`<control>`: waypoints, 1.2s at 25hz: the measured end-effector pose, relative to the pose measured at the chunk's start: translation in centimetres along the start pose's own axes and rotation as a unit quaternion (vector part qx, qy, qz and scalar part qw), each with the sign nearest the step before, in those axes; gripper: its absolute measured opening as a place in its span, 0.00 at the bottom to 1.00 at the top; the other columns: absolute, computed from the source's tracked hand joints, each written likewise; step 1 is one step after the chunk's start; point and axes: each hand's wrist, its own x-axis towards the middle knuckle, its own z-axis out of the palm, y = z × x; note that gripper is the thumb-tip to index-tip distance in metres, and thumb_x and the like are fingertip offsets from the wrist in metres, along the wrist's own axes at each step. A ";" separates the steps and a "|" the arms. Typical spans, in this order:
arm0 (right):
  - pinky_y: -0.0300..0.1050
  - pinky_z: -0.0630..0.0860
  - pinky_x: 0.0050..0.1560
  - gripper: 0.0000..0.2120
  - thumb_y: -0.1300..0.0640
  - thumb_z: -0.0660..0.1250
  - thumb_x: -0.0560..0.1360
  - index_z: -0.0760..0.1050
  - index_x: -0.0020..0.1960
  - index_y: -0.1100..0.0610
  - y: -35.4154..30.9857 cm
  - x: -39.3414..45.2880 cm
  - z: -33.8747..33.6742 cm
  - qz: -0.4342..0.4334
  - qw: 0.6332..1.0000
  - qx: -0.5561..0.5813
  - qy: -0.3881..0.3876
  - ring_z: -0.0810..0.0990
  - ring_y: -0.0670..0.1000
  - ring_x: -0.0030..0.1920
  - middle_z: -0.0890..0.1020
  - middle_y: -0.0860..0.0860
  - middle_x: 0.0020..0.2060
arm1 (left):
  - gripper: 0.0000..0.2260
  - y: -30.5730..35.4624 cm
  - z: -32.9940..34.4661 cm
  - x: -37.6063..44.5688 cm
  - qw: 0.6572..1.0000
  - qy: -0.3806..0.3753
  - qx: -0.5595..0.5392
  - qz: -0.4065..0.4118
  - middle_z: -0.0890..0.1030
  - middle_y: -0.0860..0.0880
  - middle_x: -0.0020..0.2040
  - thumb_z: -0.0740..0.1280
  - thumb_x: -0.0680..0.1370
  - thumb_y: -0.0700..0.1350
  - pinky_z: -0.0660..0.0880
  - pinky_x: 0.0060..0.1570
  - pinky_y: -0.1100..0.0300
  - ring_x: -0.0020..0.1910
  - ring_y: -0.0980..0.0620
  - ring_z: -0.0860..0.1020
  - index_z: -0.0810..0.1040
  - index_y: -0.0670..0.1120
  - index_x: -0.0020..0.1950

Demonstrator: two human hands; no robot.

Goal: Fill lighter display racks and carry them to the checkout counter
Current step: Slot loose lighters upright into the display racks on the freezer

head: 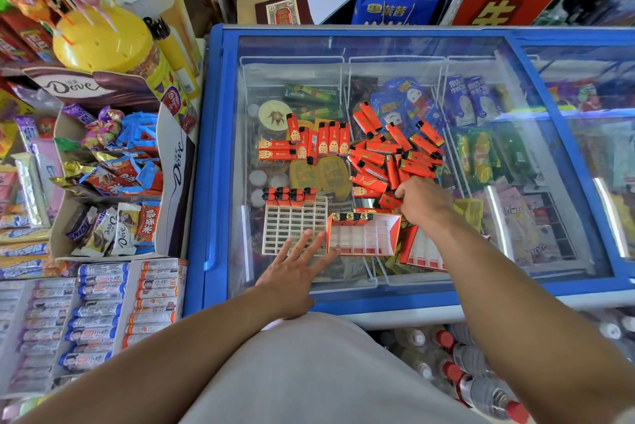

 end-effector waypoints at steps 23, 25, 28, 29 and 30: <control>0.35 0.72 0.41 0.11 0.58 0.78 0.71 0.78 0.47 0.48 1.5 -7.7 0.0 -0.127 0.959 0.239 0.083 0.80 0.47 0.47 0.80 0.44 0.48 | 0.47 0.1 0.0 -0.3 1.000 0.024 0.013 -0.002 0.25 0.47 0.78 0.64 0.80 0.56 0.35 0.78 0.41 0.76 0.44 0.26 0.21 0.60 0.74; 0.37 0.75 0.47 0.10 0.60 0.77 0.72 0.79 0.47 0.51 1.0 -7.4 1.4 -0.126 0.947 0.263 0.133 0.79 0.46 0.46 0.81 0.46 0.48 | 0.48 0.0 0.0 -0.4 1.000 0.024 0.018 -0.005 0.25 0.47 0.78 0.63 0.81 0.57 0.35 0.78 0.42 0.76 0.43 0.26 0.19 0.60 0.71; 0.25 0.69 0.41 0.10 0.60 0.76 0.72 0.80 0.51 0.53 0.0 -7.1 1.9 -0.119 0.937 0.279 0.174 0.74 0.38 0.38 0.80 0.47 0.51 | 0.46 0.2 -0.1 -0.6 0.999 0.030 0.030 -0.021 0.25 0.47 0.78 0.63 0.81 0.56 0.36 0.78 0.42 0.76 0.44 0.26 0.22 0.58 0.75; 0.25 0.67 0.38 0.10 0.59 0.76 0.73 0.80 0.52 0.53 -0.3 -6.9 1.8 -0.117 0.937 0.277 0.175 0.74 0.37 0.36 0.80 0.47 0.51 | 0.45 0.2 -0.1 -0.6 0.999 0.032 0.027 -0.030 0.26 0.47 0.78 0.62 0.81 0.55 0.36 0.78 0.42 0.76 0.44 0.26 0.24 0.57 0.77; 0.26 0.66 0.36 0.10 0.58 0.76 0.73 0.80 0.53 0.53 -0.6 -6.7 1.5 -0.117 0.940 0.272 0.172 0.73 0.37 0.36 0.80 0.47 0.51 | 0.45 0.1 -0.2 -0.7 0.998 0.036 0.022 -0.040 0.26 0.48 0.78 0.62 0.81 0.55 0.35 0.78 0.43 0.76 0.45 0.26 0.25 0.57 0.78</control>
